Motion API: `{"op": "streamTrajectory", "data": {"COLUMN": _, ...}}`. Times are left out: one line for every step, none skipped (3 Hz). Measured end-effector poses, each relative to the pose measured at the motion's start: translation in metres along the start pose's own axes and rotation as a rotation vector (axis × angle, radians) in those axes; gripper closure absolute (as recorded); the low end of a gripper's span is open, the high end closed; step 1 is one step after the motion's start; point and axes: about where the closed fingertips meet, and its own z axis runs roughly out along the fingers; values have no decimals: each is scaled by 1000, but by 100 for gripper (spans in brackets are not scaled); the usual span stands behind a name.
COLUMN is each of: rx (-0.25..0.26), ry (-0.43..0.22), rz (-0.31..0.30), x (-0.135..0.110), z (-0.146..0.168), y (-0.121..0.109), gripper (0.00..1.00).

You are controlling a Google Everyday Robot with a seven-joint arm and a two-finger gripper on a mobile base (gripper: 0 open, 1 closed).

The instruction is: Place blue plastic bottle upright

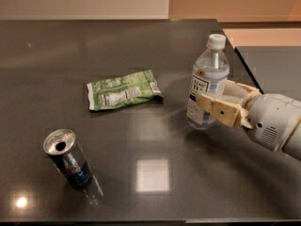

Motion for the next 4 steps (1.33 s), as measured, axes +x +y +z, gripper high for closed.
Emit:
{"op": "streamTrajectory", "data": {"rx": 25, "ry": 18, "rz": -27, "x": -7, "z": -1, "y": -2, "gripper": 100}}
{"op": "streamTrajectory", "data": {"rx": 47, "ry": 31, "rz": -52, "x": -14, "z": -3, "y": -4, "gripper": 100}}
{"op": "streamTrajectory", "data": {"rx": 59, "ry": 37, "rz": -67, "x": -20, "z": -4, "y": -5, "gripper": 100}}
{"op": "streamTrajectory", "data": {"rx": 67, "ry": 39, "rz": -73, "x": -26, "z": -5, "y": -6, "gripper": 84}}
